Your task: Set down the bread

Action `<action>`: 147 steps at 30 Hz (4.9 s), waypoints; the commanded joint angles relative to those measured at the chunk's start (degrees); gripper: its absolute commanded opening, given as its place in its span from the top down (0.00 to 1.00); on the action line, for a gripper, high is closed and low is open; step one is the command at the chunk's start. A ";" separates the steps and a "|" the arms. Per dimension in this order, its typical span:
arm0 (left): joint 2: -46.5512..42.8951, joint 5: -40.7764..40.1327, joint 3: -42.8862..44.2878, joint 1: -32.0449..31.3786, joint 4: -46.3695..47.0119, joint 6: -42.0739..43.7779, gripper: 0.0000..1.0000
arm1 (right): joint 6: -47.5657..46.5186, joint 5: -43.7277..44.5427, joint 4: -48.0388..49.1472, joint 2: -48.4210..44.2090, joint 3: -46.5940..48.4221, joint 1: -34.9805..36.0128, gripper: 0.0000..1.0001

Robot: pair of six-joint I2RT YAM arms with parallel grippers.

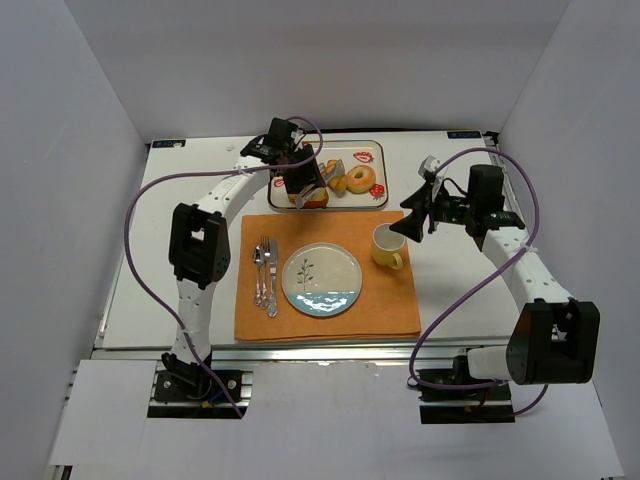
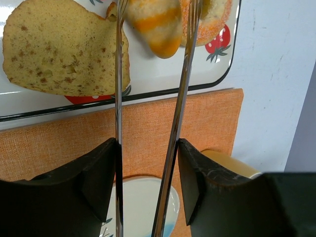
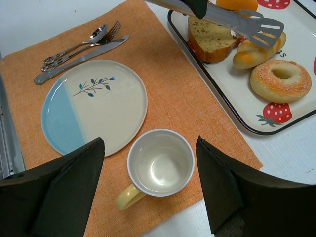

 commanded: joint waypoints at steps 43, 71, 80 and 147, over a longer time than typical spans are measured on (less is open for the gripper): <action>3.11 3.57 6.56 -0.02 -2.49 1.12 0.47 | 1.74 -1.80 3.21 -2.00 -1.58 -1.18 0.20; -3.22 5.51 2.43 0.59 2.70 -0.98 1.00 | 1.83 -2.15 3.03 -2.53 -1.49 -1.35 0.20; -5.15 6.74 1.11 1.47 4.64 -2.57 1.00 | 1.83 -2.33 2.86 -2.36 -1.23 -1.35 0.20; -59.65 10.96 -59.18 -5.03 1.03 2.09 0.59 | 0.07 -4.00 -2.42 0.11 3.52 -1.44 0.19</action>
